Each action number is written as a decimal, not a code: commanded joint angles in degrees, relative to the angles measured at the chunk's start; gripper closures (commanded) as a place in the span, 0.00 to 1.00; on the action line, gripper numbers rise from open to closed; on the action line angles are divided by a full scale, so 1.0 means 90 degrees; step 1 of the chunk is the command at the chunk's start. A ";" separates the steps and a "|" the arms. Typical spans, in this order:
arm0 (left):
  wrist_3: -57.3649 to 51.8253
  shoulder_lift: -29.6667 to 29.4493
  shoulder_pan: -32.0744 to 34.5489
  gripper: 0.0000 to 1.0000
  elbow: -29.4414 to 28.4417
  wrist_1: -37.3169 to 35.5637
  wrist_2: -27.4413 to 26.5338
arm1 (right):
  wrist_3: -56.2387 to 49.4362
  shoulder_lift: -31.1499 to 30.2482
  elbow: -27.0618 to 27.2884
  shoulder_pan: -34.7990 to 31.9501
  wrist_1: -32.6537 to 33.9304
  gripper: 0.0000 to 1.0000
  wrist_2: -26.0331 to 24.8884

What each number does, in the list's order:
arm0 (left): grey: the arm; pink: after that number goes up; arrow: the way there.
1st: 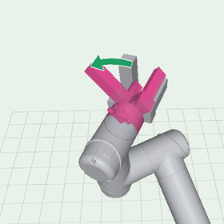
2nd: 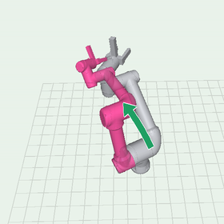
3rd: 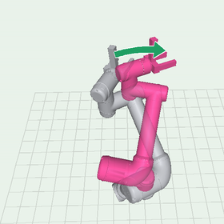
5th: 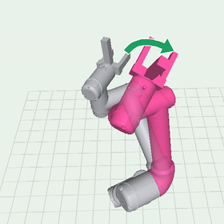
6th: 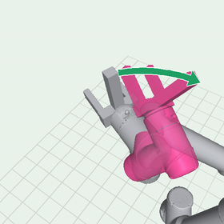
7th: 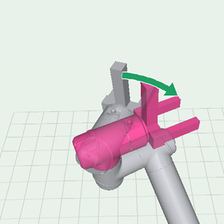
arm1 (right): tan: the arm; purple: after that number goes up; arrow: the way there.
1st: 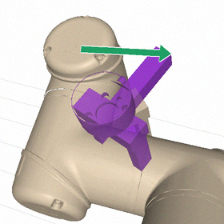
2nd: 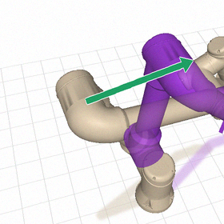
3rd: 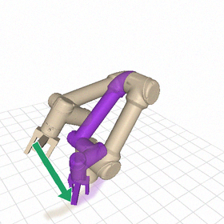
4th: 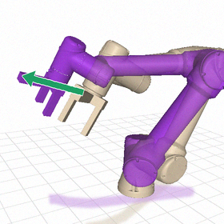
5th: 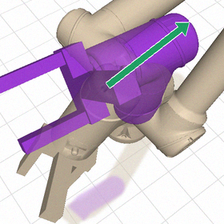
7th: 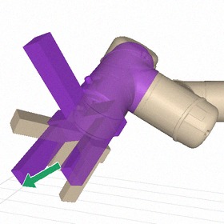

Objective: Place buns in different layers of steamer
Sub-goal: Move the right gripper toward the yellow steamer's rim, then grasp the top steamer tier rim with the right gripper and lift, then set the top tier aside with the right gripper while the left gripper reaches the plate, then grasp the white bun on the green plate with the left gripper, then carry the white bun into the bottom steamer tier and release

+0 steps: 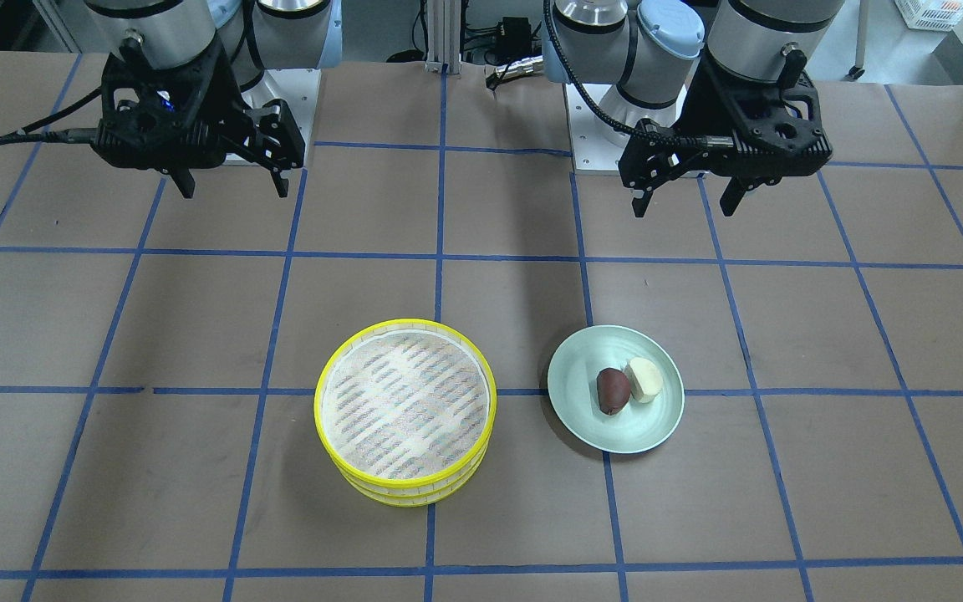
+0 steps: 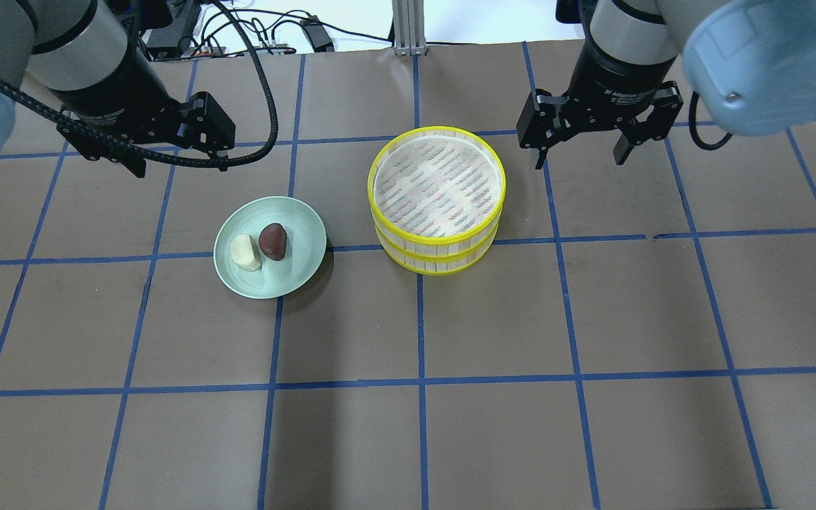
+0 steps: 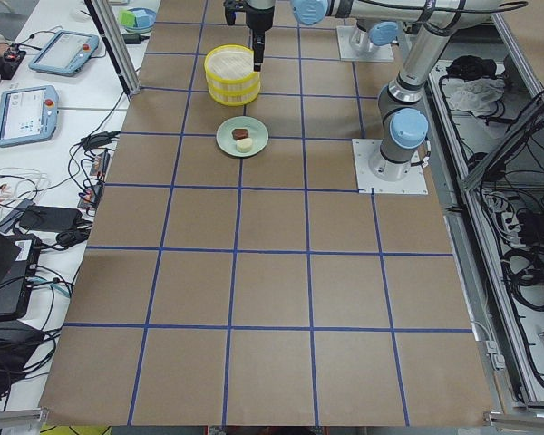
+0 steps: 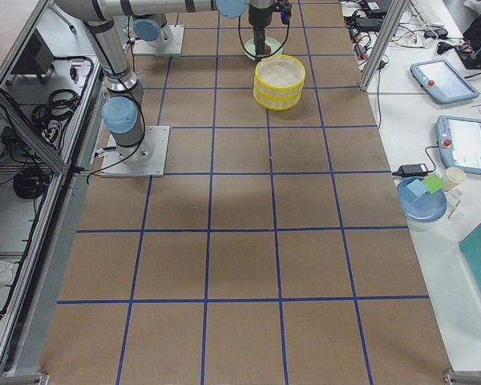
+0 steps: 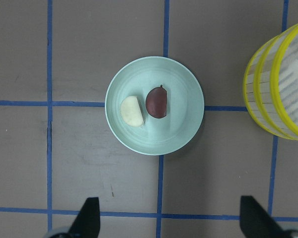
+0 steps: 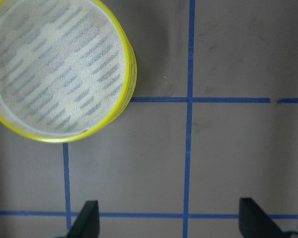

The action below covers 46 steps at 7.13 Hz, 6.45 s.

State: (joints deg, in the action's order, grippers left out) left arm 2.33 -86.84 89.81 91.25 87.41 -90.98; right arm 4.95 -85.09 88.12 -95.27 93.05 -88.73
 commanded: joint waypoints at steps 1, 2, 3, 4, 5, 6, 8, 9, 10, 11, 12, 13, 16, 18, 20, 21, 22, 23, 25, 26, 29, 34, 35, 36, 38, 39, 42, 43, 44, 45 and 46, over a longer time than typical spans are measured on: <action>-0.0005 0.0001 -0.0028 0.00 0.0046 0.0063 -0.0008 | 0.0338 0.0973 0.0013 -0.0166 0.0859 0.00 0.0083; 0.0004 0.0001 -0.0086 0.00 0.0066 0.0131 -0.0018 | 0.0378 0.1519 0.0032 -0.0244 0.1201 0.01 0.0083; 0.0004 0.0001 -0.0116 0.00 0.0076 0.0209 -0.0018 | 0.0523 0.1747 0.0042 -0.0313 0.1562 0.01 0.0083; -0.0015 -0.0057 -0.0145 0.00 0.0086 0.0200 -0.0028 | 0.0583 0.1884 0.0071 -0.0323 0.1556 0.07 0.0083; -0.0112 -0.0135 -0.0377 0.00 0.0105 0.0180 -0.0018 | 0.0583 0.2098 0.0130 -0.0323 0.1595 0.20 0.0083; -0.0229 -0.0271 -0.0689 0.00 0.0154 0.0161 -0.0018 | 0.0602 0.2159 0.0169 -0.0323 0.1576 0.42 0.0093; -0.0007 -0.0768 -0.1043 0.00 0.0446 -0.0721 -0.0155 | 0.0593 0.2188 0.0169 -0.0323 0.1546 0.81 0.0093; 0.0140 -0.1080 -0.1044 0.00 0.0495 -0.1105 -0.0136 | 0.0603 0.2188 0.0169 -0.0313 0.1537 0.97 0.0093; 0.0160 -0.1363 -0.1044 0.00 0.0496 -0.1467 -0.0116 | 0.0603 0.2169 0.0160 -0.0313 0.1527 1.00 0.0093; 0.0219 -0.1627 -0.1044 0.00 0.0496 -0.1586 -0.0087 | 0.0632 0.2121 0.0092 -0.0304 0.1488 1.00 0.0064; 0.0268 -0.1901 -0.1053 0.05 0.0506 -0.1926 -0.0087 | 0.0651 0.1965 0.0043 -0.0265 0.1372 1.00 0.0064; 0.0355 -0.2203 -0.1044 0.20 0.0506 -0.1968 -0.0087 | 0.0642 0.1674 -0.0006 -0.0168 0.1197 1.00 0.0015; 0.0580 -0.2800 -0.1044 0.21 0.0632 -0.1978 0.0146 | -0.0580 0.1204 -0.0260 0.0854 0.0202 1.00 -0.0102; 0.0590 -0.2918 -0.1044 0.22 0.0662 -0.1968 0.0206 | -0.2114 0.0950 -0.0260 0.1763 -0.0142 1.00 -0.0686; 0.0571 -0.3036 -0.1044 0.23 0.0789 -0.1968 0.0499 | -0.2863 0.0704 -0.0222 0.1971 -0.0524 1.00 -0.1050; 0.0590 -0.3046 -0.1044 0.23 0.0789 -0.1968 0.0519 | -0.2922 0.0704 -0.0212 0.1972 -0.0563 1.00 -0.1040; 0.0581 -0.3056 -0.1044 0.24 0.0789 -0.1968 0.0471 | -0.3097 0.0704 -0.0202 0.1982 -0.0563 1.00 -0.1020; 0.0571 -0.3114 -0.1044 0.25 0.0789 -0.1968 0.0441 | -0.3108 0.0694 -0.0202 0.1982 -0.0563 1.00 -0.1020; 0.0590 -0.3221 -0.1044 0.25 0.0789 -0.1958 0.0499 | -0.3108 0.0481 -0.0202 0.1982 -0.0592 1.00 -0.1020; 0.0600 -0.3270 -0.1044 0.25 0.0789 -0.1958 0.0519 | -0.3108 0.0354 -0.0202 0.1991 -0.0670 1.00 -0.0991; 0.0600 -0.3310 -0.1044 0.25 0.0789 -0.1958 0.0538 | -0.3128 0.0362 -0.0192 0.1991 -0.0719 1.00 -0.1001; 0.0786 -0.3349 -0.1014 0.29 0.0779 -0.1978 0.0558 | -0.3128 0.0362 -0.0182 0.1991 -0.0710 1.00 -0.1001; 0.0786 -0.3349 -0.1014 0.29 0.0779 -0.1978 0.0558 | -0.3128 0.0362 -0.0182 0.1982 -0.0710 1.00 -0.1001; 0.0786 -0.3358 -0.1014 0.35 0.0779 -0.1968 0.0558 | -0.3128 0.0362 -0.0182 0.1982 -0.0710 1.00 -0.1001; 0.0708 -0.3388 -0.1014 1.00 0.0769 -0.1959 0.0548 | -0.3137 0.0362 -0.0182 0.1982 -0.0719 1.00 -0.1001; 0.0630 -0.3388 -0.1014 1.00 0.0760 -0.1958 0.0558 | -0.3128 0.0362 -0.0182 0.1982 -0.0719 1.00 -0.1001; 0.0639 -0.3009 -0.1014 1.00 0.0275 -0.1687 0.0471 | -0.3128 0.0362 -0.0182 0.1991 -0.0719 1.00 -0.1001; 0.0639 -0.2785 -0.0995 1.00 -0.0183 -0.1124 0.0460 | -0.3128 0.0362 -0.0182 0.1982 -0.0719 1.00 -0.1001; 0.0678 -0.2589 -0.0956 1.00 -0.0516 -0.0800 0.0489 | -0.3137 0.0362 -0.0182 0.1982 -0.0729 1.00 -0.1001; 0.0794 -0.2442 -0.0830 1.00 -0.0558 -0.0806 0.0557 | -0.3128 0.0362 -0.0182 0.1982 -0.0729 1.00 -0.1001; 0.1298 -0.2450 -0.0587 1.00 -0.0568 -0.0864 0.0896 | -0.3128 0.0362 -0.0182 0.1982 -0.0739 1.00 -0.1001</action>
State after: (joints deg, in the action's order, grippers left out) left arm 10.30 -109.52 82.52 86.80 79.54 -85.37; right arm -23.22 -81.83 86.48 -77.43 86.47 -97.73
